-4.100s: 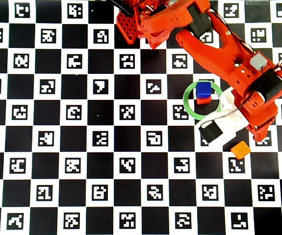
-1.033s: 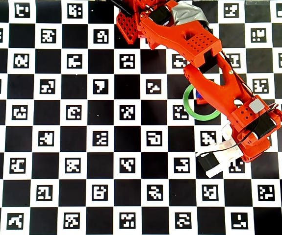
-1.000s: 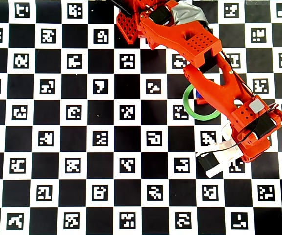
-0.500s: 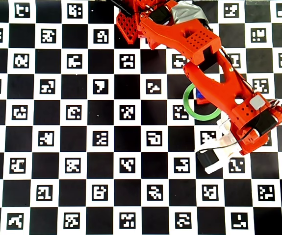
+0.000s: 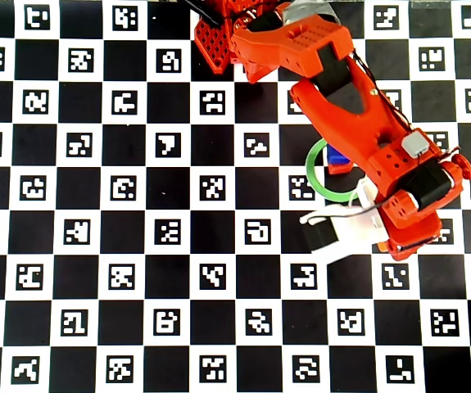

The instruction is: Grab the red cube then put it in the green circle then put the blue cube on top and finally the orange cube on top

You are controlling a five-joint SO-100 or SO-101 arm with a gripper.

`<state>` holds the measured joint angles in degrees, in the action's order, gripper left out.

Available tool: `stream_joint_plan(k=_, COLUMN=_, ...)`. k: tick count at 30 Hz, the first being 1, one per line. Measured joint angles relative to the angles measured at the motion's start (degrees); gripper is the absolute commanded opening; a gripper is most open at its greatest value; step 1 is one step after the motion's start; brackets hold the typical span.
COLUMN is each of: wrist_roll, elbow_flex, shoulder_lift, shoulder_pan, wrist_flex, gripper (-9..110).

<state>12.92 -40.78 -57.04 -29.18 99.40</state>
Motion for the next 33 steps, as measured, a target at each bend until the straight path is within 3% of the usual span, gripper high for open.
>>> stream_joint_plan(k=20, wrist_roll=4.6, elbow_flex=-37.5, shoulder_lift=-32.3, shoulder_pan=9.8, wrist_flex=-4.8, gripper=6)
stream_joint_plan(k=33, wrist_roll=10.4, elbow_flex=-60.4, shoulder_lift=-51.9, shoulder_pan=9.6, wrist_flex=-8.8, gripper=6)
